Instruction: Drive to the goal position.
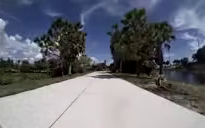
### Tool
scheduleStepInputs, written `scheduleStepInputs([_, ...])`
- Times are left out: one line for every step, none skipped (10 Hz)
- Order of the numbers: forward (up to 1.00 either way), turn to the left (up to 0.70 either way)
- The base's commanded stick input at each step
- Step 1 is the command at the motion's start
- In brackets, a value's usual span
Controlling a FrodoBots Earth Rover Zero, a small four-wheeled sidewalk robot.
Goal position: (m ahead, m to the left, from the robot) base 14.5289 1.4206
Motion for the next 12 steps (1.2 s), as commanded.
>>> scheduleStepInputs([0.85, 0.0])
scheduleStepInputs([0.85, 0.0])
scheduleStepInputs([0.85, 0.0])
scheduleStepInputs([0.85, 0.0])
scheduleStepInputs([0.85, 0.0])
scheduleStepInputs([0.85, 0.0])
scheduleStepInputs([0.85, 0.0])
scheduleStepInputs([0.85, 0.0])
scheduleStepInputs([0.85, 0.0])
scheduleStepInputs([0.85, 0.0])
scheduleStepInputs([0.85, 0.0])
scheduleStepInputs([0.85, 0.0])
